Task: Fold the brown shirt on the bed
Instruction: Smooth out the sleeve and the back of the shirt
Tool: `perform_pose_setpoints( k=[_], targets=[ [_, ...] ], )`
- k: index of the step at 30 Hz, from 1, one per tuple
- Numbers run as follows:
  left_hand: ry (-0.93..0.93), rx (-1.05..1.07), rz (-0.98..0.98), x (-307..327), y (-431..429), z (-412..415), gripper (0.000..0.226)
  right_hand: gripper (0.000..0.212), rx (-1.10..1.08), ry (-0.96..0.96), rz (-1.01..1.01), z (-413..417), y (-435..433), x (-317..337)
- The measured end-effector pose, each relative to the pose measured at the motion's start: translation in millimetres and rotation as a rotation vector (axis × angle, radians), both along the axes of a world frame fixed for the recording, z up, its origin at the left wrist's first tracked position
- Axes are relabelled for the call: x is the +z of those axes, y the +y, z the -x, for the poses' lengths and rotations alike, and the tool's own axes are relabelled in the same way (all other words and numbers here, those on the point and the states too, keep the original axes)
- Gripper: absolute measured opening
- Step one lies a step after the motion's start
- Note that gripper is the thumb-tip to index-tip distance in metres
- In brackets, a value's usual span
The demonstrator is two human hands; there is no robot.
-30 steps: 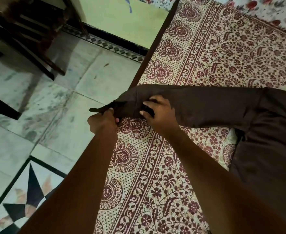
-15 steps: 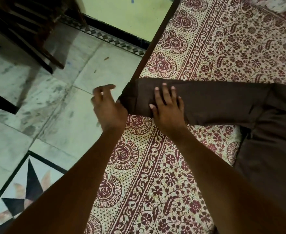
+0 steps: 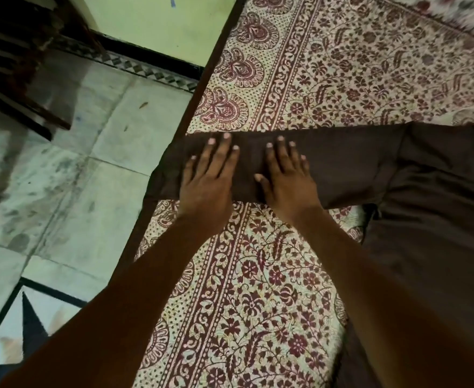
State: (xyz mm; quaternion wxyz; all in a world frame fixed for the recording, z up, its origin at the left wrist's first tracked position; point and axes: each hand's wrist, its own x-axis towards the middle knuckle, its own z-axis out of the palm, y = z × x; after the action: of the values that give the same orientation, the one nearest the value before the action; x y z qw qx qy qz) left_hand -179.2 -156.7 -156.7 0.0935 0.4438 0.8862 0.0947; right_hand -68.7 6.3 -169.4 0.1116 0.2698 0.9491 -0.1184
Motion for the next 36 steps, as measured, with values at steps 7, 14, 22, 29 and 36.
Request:
perform_pose_setpoints(
  k=[7,14,22,29,36],
  targets=[
    [-0.045,0.080,0.128,-21.7,28.6,4.9,0.064,0.064,-0.316,0.170,-0.140,-71.6,43.1,18.5],
    [-0.050,0.164,0.059,-5.1,71.1,-1.5,0.069,0.074,-0.387,0.035,-0.058,-131.7,80.3,10.5],
    [-0.059,0.306,-0.010,9.7,138.6,21.7,0.025,0.083,-0.347,0.184,0.021,-142.6,104.8,16.7],
    [0.085,0.291,0.038,8.9,149.9,31.9,0.031,0.085,-0.247,0.106,0.017,-136.3,101.2,11.5],
    [0.028,0.076,-0.055,8.5,174.5,1.6,0.039,0.075,-0.416,0.203,-0.098,-171.0,113.0,2.6]
  ],
)
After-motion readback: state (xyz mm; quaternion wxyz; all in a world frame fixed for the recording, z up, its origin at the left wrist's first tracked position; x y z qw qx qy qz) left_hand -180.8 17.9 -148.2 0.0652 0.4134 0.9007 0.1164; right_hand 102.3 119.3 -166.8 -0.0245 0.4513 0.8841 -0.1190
